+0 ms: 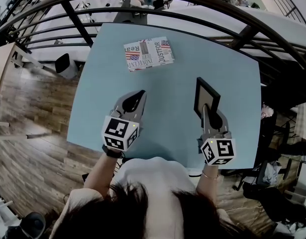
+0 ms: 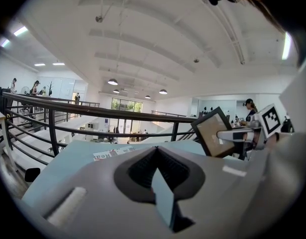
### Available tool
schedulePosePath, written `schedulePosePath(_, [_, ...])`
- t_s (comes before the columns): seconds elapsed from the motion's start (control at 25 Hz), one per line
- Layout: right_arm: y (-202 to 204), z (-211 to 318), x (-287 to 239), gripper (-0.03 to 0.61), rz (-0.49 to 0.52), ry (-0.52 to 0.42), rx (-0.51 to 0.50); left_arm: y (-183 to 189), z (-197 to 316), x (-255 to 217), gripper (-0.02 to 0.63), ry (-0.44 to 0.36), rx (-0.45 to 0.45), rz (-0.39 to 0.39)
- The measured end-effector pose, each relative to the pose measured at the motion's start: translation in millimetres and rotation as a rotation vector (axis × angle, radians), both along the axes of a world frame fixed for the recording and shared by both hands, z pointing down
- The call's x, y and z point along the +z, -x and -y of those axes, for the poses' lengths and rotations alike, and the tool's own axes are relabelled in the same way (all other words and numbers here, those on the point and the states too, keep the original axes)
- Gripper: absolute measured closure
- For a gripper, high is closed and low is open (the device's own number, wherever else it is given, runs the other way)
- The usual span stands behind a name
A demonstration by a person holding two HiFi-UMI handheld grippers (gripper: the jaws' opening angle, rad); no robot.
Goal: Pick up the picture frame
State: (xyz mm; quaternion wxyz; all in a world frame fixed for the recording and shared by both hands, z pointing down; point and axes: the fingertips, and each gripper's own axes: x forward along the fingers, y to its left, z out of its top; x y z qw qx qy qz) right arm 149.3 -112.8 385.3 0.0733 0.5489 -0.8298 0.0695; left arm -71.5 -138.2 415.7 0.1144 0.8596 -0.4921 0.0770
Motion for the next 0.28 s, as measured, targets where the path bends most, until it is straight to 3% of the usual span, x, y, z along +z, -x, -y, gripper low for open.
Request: schedulePosePath(0.28, [0.8,-3.9,-0.6,0.568,-0.009,0.001,0.000,-1.1,-2.6,0.5,0.557,-0.008,0.016,0.016])
